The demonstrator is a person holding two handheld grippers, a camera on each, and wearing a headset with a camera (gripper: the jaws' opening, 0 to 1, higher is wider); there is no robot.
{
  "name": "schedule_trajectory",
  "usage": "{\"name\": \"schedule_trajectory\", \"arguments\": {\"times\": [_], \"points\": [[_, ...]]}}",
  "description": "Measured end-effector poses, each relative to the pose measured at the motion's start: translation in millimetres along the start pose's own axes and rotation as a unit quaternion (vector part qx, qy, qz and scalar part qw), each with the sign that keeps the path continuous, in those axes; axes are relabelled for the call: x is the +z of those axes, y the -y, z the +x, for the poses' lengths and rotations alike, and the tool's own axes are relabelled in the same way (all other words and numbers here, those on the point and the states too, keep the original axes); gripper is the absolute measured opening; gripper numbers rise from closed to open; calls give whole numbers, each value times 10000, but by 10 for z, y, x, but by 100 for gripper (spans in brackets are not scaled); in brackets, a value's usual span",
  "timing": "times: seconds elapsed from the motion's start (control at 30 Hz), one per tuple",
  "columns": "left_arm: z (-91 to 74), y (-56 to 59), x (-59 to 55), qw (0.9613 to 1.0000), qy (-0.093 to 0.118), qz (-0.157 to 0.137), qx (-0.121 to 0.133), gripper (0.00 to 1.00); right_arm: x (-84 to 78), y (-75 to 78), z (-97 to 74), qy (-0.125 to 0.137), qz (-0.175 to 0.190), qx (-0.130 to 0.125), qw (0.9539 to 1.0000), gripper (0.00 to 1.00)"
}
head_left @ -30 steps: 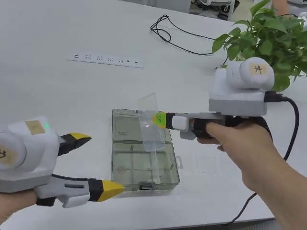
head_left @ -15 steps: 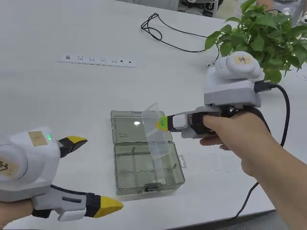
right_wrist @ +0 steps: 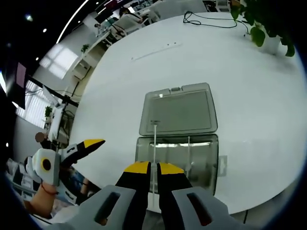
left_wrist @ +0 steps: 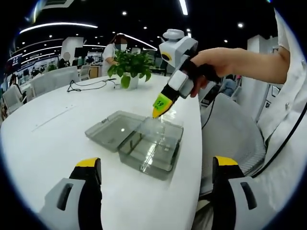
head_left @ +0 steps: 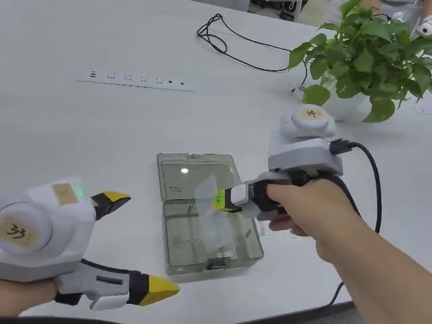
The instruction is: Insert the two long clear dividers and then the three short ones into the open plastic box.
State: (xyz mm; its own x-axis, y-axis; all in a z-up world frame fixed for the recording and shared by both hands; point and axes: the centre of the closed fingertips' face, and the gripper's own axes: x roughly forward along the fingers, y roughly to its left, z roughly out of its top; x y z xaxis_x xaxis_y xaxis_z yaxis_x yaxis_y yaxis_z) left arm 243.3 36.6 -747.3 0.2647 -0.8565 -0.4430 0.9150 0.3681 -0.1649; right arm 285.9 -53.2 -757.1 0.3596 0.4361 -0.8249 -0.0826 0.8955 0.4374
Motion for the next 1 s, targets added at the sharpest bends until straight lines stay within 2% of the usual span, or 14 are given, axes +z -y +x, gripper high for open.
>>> {"name": "schedule_trajectory", "arguments": {"times": [0.17, 0.63, 1.0], "points": [[14, -10, -17, 10000, 27, -78, -11, 98, -26, 28, 35, 1, 106, -34, 9999, 6], [50, -27, -16, 9998, 65, -174, -49, 97, -138, 106, 206, -203, -27, -220, 9995, 6], [79, -23, -28, 9997, 47, -213, -89, 96, -120, 99, 243, -190, -173, -248, 9994, 6]]}}
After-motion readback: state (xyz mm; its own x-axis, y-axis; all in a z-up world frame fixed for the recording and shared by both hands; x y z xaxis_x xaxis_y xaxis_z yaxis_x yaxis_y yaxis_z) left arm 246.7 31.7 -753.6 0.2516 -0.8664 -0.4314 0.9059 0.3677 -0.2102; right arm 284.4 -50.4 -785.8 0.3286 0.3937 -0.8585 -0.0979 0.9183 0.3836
